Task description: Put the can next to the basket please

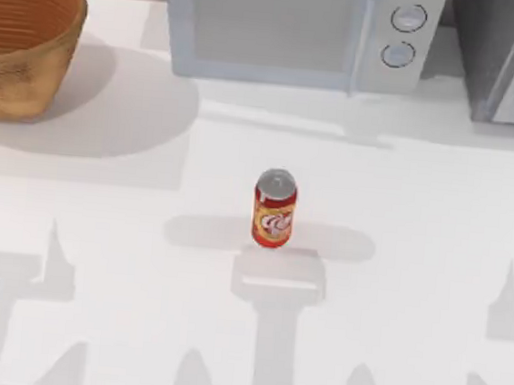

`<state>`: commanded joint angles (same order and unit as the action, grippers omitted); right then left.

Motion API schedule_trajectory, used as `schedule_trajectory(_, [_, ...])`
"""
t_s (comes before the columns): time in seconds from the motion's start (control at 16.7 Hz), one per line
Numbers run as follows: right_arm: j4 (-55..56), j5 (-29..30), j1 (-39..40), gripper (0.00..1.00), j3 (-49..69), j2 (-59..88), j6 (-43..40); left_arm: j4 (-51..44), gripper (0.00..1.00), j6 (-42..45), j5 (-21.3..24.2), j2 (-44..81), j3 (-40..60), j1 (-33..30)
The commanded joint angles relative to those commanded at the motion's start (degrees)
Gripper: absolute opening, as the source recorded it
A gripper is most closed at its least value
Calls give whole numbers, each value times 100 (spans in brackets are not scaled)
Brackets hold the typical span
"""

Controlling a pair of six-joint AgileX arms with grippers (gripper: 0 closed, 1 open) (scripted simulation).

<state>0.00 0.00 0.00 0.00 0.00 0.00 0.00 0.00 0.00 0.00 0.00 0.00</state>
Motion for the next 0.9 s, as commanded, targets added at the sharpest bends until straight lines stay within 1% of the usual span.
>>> schedule_trajectory(0.24, [0, 0, 0, 100, 0, 0, 0, -104, 100, 18, -6, 156, 120, -38])
schedule_trajectory(0.42, [0, 0, 0, 100, 0, 0, 0, -518, 100, 87, -10, 785, 639, -215])
schedule_trajectory(0.66, [0, 0, 0, 100, 0, 0, 0, -1444, 100, 226, 24, 2219, 1888, -658])
schedule_trajectory(0.9, [0, 0, 0, 100, 0, 0, 0, -2672, 100, 378, 72, 4144, 3609, -1260])
